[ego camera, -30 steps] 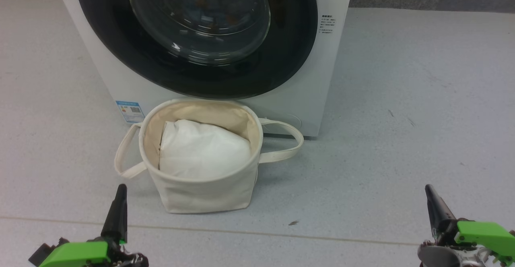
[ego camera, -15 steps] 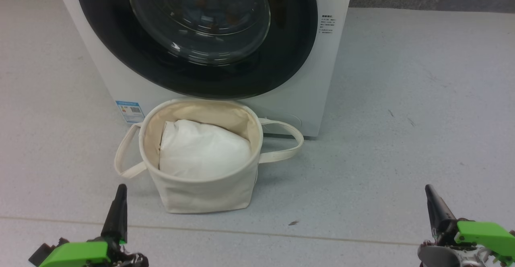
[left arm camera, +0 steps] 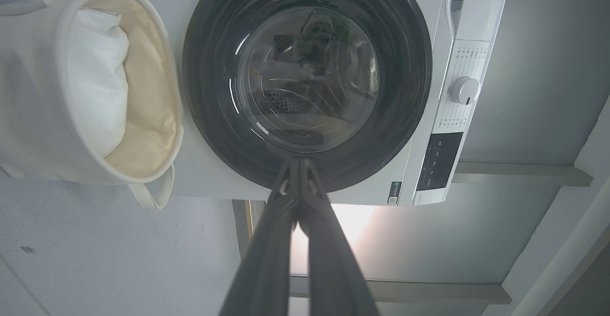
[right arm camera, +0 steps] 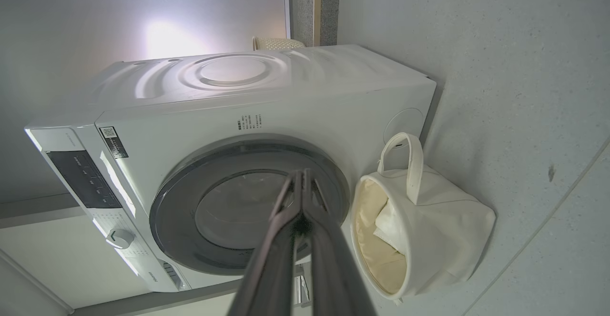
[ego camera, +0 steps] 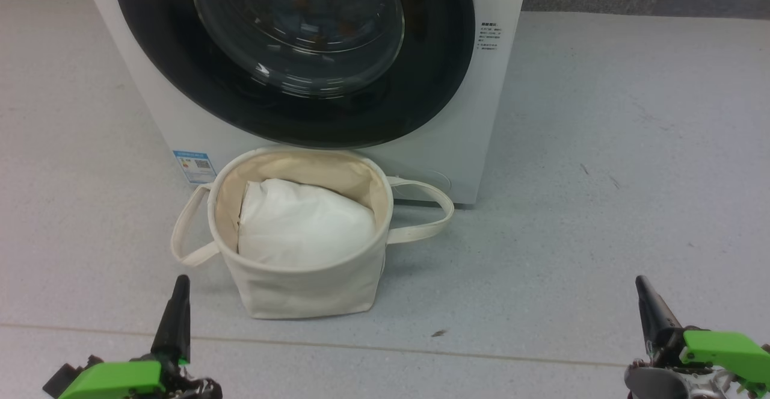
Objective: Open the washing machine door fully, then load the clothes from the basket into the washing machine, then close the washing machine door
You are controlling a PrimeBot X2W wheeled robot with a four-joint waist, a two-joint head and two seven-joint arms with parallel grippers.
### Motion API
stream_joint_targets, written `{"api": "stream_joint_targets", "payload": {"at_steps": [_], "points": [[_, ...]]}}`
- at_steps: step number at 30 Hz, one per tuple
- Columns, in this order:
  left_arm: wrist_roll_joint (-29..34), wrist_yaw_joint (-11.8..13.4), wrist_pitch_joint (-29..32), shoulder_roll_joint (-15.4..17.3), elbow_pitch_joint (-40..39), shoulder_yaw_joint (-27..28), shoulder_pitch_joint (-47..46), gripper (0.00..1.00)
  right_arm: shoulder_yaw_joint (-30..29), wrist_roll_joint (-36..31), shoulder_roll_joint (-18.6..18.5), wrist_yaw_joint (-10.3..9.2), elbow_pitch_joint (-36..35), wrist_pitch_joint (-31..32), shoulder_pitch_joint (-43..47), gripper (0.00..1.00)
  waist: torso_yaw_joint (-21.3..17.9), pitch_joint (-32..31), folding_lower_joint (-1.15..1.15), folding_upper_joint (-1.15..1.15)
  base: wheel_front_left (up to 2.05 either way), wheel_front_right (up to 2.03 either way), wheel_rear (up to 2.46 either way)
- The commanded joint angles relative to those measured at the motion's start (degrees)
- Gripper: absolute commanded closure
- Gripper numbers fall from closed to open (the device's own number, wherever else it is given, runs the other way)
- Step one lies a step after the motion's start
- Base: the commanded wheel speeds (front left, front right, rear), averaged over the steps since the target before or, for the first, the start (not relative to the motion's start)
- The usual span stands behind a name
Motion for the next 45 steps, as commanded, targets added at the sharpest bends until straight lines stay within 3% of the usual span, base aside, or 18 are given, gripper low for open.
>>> {"api": "stream_joint_targets", "payload": {"at_steps": [1, 45], "points": [[-0.2, -0.4, 0.4, 0.9, -2.1, 1.9, -1.4, 1.0, 1.1, 0.3, -0.5, 0.01, -1.8, 0.5, -2.9, 1.0, 0.0, 0.0, 0.0, 0.0, 0.0, 0.0, 0.0], [-0.2, -0.4, 0.4, 0.9, -2.1, 1.9, -1.4, 1.0, 1.1, 0.3, -0.5, 0.01, -1.8, 0.5, -2.9, 1.0, 0.0, 0.0, 0.0, 0.0, 0.0, 0.0, 0.0]]}}
